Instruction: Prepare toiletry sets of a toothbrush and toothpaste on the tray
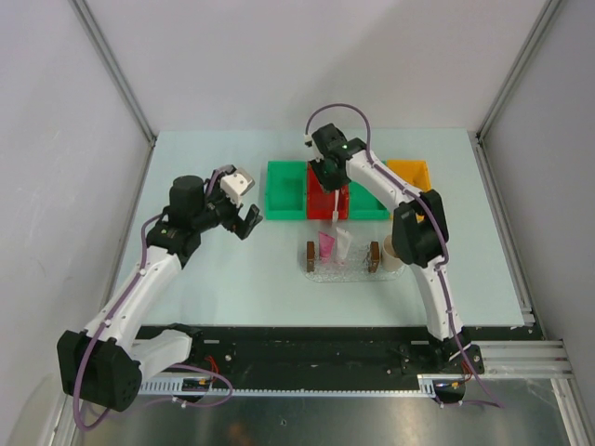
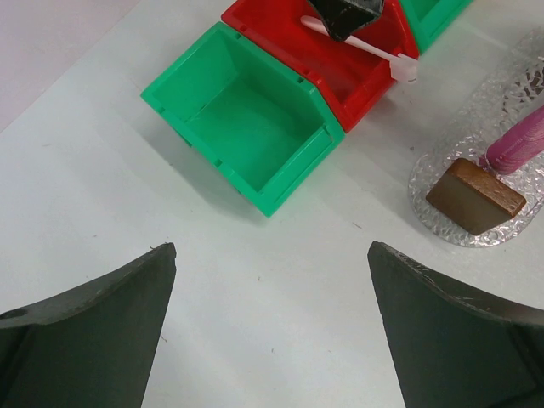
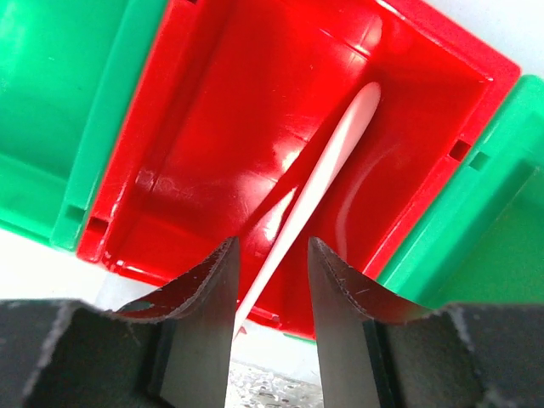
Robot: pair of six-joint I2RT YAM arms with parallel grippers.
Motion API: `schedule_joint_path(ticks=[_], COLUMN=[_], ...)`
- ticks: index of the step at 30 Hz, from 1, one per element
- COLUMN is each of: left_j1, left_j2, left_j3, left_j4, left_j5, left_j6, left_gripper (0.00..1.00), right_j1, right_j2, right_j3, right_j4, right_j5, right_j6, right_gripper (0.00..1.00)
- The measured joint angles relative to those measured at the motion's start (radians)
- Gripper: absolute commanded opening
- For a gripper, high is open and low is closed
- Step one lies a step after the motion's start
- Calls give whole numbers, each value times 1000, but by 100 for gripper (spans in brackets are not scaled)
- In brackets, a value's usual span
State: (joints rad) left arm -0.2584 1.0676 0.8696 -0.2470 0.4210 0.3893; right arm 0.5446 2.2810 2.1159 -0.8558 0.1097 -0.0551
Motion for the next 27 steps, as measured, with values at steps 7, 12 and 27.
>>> schedule_joint_path(ticks=[7,12,27], left_j1=[0,0,0], left_j2=[0,0,0], left_j3=[-5,-7,-19], left_j4=[2,3,8], left_j5=[0,0,1], left_j6=[0,0,1], left_gripper=[99,99,99], right_j1=[-4,-12,-13], right_j2=[32,59,103], right_j3=[-3,-2,-2], right_j4=[-2,0,-8], right_j5=[18,26,43], right_j6=[3,5,8], right_gripper=[41,42,37])
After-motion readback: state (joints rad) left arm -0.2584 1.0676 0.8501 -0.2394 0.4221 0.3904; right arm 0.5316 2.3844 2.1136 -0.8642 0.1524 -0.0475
